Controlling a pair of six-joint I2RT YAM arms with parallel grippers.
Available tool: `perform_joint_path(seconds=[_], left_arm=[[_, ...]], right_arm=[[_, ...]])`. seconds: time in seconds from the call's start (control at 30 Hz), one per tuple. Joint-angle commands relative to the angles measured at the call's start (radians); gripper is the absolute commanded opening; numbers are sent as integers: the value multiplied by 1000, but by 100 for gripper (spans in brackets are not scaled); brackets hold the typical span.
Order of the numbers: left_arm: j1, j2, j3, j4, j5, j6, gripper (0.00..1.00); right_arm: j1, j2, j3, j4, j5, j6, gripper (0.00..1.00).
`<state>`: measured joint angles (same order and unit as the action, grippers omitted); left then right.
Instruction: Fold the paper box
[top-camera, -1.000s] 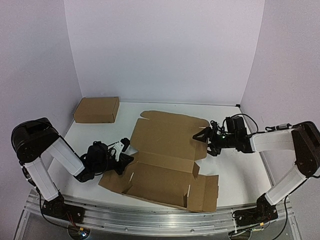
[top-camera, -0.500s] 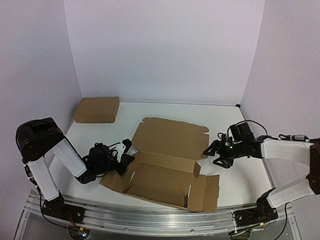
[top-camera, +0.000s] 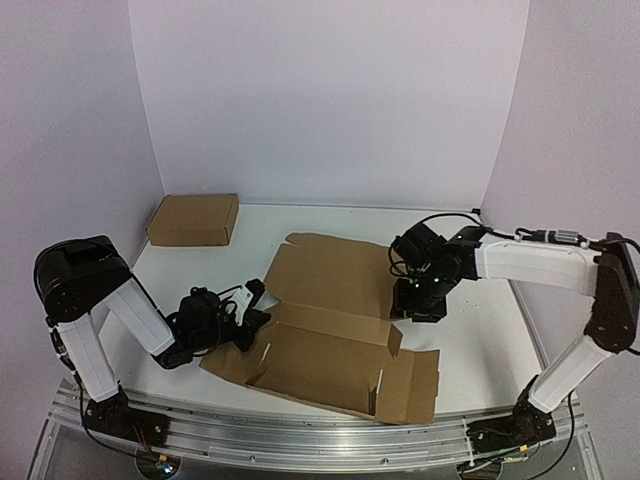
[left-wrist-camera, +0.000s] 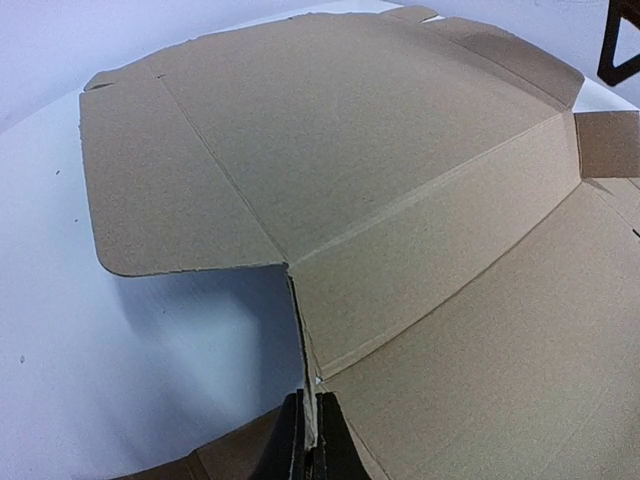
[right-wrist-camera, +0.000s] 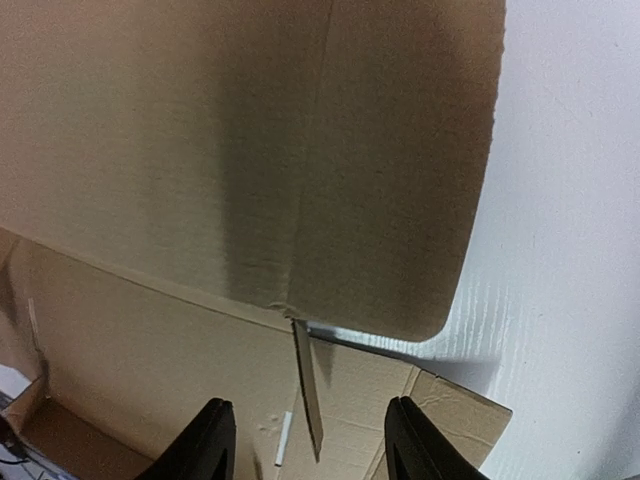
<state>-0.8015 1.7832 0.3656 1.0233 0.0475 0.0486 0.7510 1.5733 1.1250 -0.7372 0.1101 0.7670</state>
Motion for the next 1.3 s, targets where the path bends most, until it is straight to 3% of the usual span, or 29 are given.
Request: perform_joint_path(seconds=[0.0, 0.17, 0.5, 0.6, 0.73, 0.83, 1.07, 1.27], left_arm=[[-11, 7, -7, -61, -2, 9, 0], [-12, 5, -8, -65, 0, 9, 0], [-11, 8, -5, -71, -1, 4, 0], [-11, 7, -2, -72, -4, 2, 0], [-11, 2, 6, -94, -20, -27, 0], [-11, -24, 39, -175, -28, -105, 0], [-11, -147, 175, -516, -102, -111, 16], [-1, -307, 272, -752, -43, -72, 45]], right_arm=[[25, 73, 84, -110, 64, -45, 48], [34, 137, 125, -99, 9, -73, 33], [57, 186, 55, -57, -57, -42, 27], [75, 201, 54, -37, -56, -42, 18], [98, 205, 42, -27, 25, 6, 2], [129, 209, 26, 11, 186, 43, 0], [173, 181, -18, 161, 413, 9, 0], [203, 147, -91, 311, 485, -88, 0]])
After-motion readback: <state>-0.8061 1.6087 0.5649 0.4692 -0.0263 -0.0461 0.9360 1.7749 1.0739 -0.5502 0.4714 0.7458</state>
